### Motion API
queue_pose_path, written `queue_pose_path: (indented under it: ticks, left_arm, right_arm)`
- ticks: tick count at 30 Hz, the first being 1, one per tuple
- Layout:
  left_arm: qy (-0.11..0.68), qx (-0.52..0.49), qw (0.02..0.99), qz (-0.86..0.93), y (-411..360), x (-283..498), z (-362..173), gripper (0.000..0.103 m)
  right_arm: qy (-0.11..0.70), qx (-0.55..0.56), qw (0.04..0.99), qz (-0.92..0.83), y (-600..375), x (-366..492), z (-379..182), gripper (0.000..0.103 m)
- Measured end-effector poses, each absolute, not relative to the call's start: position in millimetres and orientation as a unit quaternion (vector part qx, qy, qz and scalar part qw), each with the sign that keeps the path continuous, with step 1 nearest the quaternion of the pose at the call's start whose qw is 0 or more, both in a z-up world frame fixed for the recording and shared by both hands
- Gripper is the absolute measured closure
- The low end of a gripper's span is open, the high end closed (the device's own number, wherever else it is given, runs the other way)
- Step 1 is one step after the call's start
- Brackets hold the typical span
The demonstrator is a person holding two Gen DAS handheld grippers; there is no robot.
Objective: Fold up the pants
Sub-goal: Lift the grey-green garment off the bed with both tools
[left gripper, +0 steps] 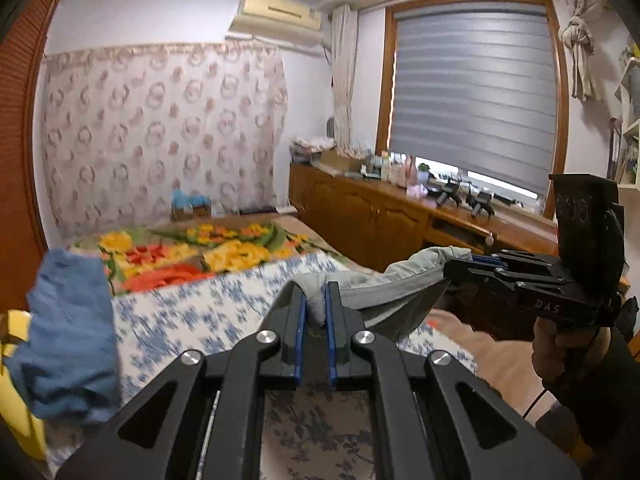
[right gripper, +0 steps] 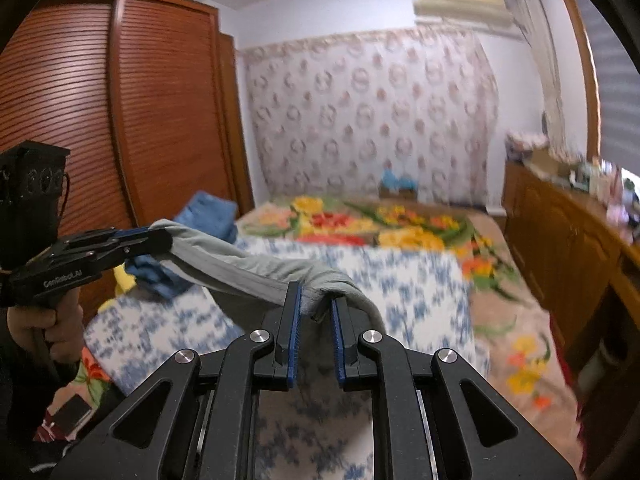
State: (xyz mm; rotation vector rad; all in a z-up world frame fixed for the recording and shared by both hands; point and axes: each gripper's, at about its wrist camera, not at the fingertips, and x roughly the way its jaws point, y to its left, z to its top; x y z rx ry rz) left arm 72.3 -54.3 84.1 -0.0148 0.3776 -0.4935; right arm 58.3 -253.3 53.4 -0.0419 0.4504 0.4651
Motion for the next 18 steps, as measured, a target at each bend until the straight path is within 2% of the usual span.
queue_pose_path:
  ticks: [4, 8, 18]
  left_arm:
    - [0.166, 0.006, 0.959, -0.229, -44, 69, 105, 0.098]
    - [0.168, 0.011, 0.962, -0.217, -31, 76, 101, 0.098]
    - [0.251, -0.021, 0.949, -0.192, -11, 135, 19, 0.098]
  right_arm:
    - [0.187, -0.029, 0.95, 0.248, -237, 58, 82, 0.092]
    - [0.177, -0.042, 0.947, 0.265, -219, 65, 88, 0.092]
    - [0.268, -0.041, 0.92, 0.284, -193, 127, 2, 0.092]
